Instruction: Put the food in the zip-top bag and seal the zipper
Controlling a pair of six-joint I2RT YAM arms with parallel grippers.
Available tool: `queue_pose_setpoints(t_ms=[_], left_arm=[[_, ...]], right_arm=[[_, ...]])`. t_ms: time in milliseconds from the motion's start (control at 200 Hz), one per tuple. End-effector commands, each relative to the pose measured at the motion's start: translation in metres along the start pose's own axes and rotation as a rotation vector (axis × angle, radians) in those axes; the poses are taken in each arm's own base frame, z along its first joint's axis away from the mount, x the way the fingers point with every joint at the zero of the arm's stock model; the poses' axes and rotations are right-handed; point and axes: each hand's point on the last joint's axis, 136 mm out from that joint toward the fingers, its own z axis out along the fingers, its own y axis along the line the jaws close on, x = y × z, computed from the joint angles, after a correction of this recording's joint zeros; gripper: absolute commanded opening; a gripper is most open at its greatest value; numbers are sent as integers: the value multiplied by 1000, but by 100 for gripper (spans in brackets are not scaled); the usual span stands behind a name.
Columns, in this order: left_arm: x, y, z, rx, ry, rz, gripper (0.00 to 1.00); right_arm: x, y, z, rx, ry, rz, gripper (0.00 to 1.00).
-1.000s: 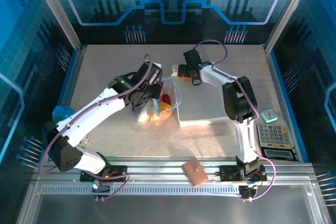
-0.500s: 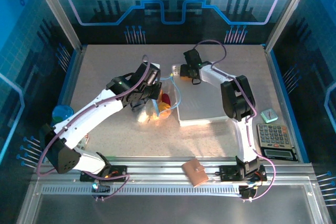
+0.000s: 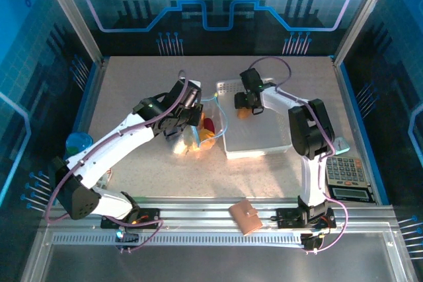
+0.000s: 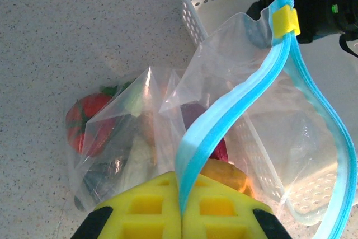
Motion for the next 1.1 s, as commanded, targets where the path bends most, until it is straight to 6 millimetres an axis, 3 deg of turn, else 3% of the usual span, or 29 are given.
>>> queue_pose_setpoints(t_ms=[0, 185, 335, 510, 615, 830, 1096], left_arm=[[-6, 2, -8, 21, -34, -10, 1], [-6, 1, -11, 30, -38, -11, 1], [-5, 3, -15, 29, -44, -12, 2], [-4, 4, -17, 26, -47, -11, 4], [-5, 4, -15, 27, -51, -12, 4], [-7, -2, -10, 45, -45, -10, 4], [-7, -3, -8, 47, -49, -9, 5]], right_arm=[[11, -5, -23, -53, 35, -29, 78], [-6, 11, -38, -153, -25, -32, 95], [-15, 16, -46, -187, -59, -23, 98], [1, -12, -56, -45, -13, 54, 98], [20, -6, -58, -66, 25, 64, 98], [42, 5, -38, -38, 105, 57, 99], [52, 5, -8, -7, 158, 58, 97]])
